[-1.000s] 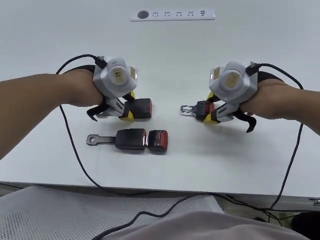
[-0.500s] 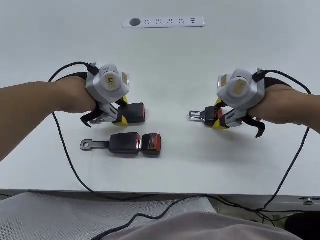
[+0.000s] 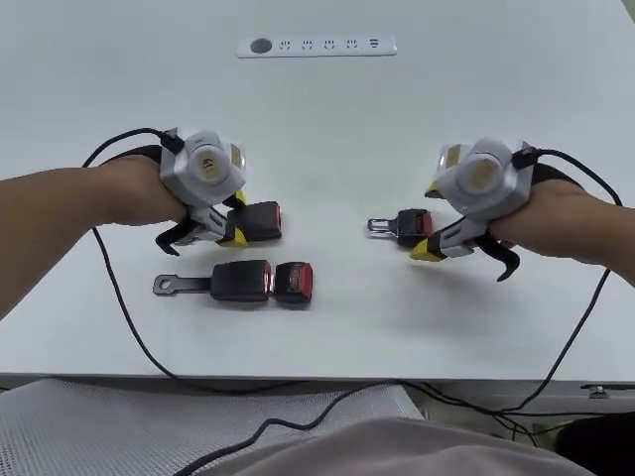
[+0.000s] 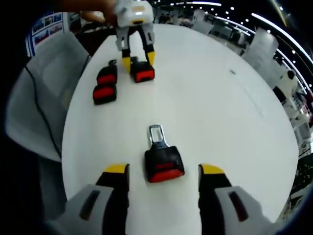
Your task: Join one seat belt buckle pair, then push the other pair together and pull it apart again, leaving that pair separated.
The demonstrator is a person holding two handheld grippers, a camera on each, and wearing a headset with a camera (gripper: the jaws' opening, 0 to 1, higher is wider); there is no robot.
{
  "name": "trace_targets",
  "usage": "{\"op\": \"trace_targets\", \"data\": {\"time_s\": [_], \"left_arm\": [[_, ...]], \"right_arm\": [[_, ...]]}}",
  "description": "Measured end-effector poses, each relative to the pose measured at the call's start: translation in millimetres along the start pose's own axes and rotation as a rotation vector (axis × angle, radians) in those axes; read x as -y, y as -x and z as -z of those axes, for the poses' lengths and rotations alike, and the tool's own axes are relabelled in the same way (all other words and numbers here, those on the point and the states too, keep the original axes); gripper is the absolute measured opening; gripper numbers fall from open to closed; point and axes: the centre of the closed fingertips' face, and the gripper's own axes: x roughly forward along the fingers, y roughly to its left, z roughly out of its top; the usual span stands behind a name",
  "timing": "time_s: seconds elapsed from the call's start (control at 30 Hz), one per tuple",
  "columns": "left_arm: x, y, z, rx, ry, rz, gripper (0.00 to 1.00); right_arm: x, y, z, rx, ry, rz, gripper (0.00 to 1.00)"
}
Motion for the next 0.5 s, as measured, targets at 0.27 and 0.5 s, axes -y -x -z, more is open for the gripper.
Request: {"op": "trace_targets", "data": {"time_s": [0.27, 0.5], "left_arm": [[-3.9, 34.5, 2.6, 0.065, 0.037, -0.087, 0.45], [22.6, 71.6, 15.7, 0.151, 0.083, -0.137, 0.55]], "right_arm": [[-11.6, 19.5, 3.0, 0.082, -0.088, 0.052, 0.60], [-23.0, 39.3, -1.9, 0.175, -0.151, 0.101, 0.67]]}}
